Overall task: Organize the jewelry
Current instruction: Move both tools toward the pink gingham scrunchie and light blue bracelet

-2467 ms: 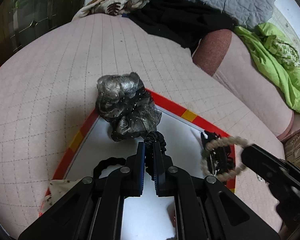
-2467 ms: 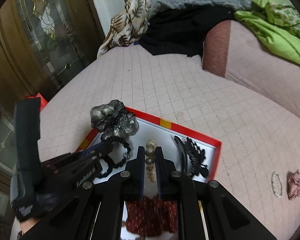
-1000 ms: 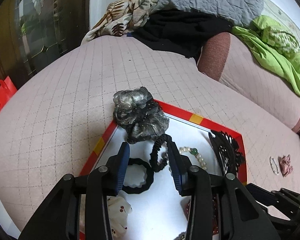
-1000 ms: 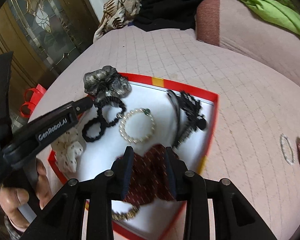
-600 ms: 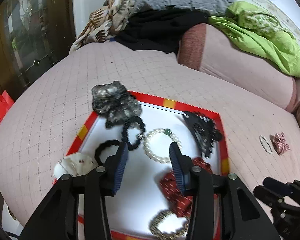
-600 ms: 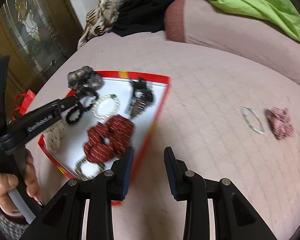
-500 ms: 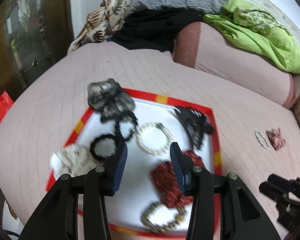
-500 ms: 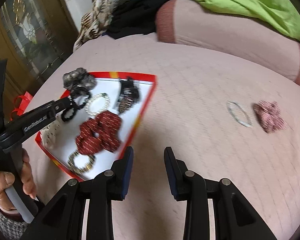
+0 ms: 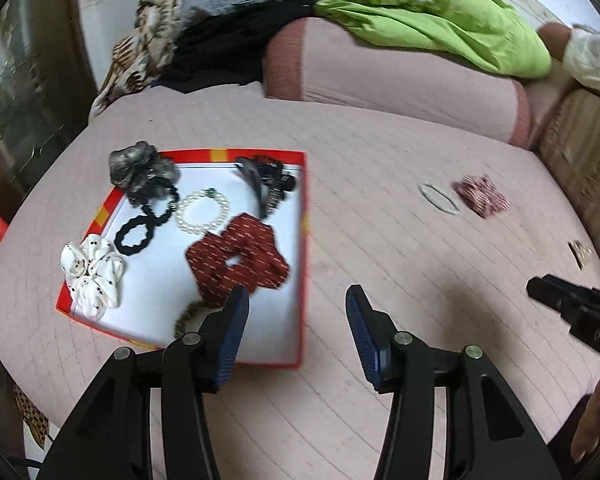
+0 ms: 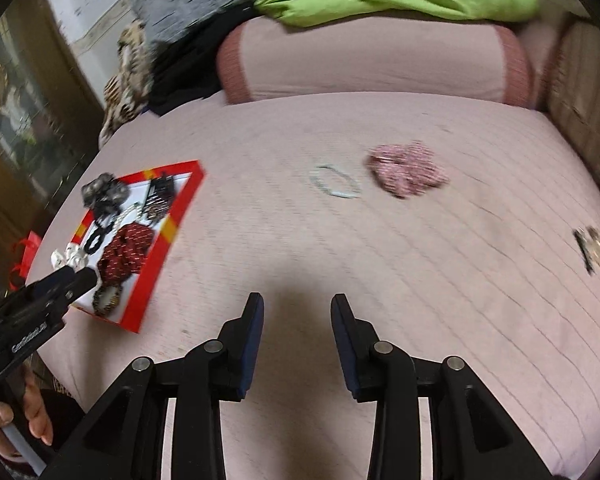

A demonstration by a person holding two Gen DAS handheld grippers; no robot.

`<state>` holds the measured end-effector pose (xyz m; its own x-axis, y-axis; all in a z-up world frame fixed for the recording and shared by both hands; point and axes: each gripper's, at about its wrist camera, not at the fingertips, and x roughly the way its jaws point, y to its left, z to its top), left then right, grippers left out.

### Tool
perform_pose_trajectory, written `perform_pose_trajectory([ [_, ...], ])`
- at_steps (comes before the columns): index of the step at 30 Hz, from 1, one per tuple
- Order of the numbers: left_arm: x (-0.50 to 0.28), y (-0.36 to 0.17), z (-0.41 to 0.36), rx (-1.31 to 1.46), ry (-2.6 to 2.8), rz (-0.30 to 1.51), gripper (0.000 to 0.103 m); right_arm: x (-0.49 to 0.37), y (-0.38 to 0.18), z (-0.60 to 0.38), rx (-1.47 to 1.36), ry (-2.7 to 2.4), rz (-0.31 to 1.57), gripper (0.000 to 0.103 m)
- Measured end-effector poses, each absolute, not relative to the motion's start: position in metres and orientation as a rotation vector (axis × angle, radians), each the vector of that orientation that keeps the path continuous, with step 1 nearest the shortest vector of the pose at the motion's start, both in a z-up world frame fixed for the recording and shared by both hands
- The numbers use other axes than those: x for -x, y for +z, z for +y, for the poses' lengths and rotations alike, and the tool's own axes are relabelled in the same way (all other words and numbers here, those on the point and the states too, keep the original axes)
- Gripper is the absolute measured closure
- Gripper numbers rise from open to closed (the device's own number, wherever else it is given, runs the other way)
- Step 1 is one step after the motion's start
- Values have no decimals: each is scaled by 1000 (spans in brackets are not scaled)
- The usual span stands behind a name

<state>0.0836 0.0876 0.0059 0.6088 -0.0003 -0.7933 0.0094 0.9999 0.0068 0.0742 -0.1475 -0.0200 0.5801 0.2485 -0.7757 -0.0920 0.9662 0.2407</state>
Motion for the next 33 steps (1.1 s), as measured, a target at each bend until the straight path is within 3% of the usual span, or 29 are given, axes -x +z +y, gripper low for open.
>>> perform_pose_trajectory([
  [15, -87, 3, 19, -131, -42, 965, 53, -62, -41, -256, -305, 70, 928, 62],
  [33, -194, -22, -28, -105, -83, 1021, 53, -123, -56, -270, -306, 87, 927, 53],
])
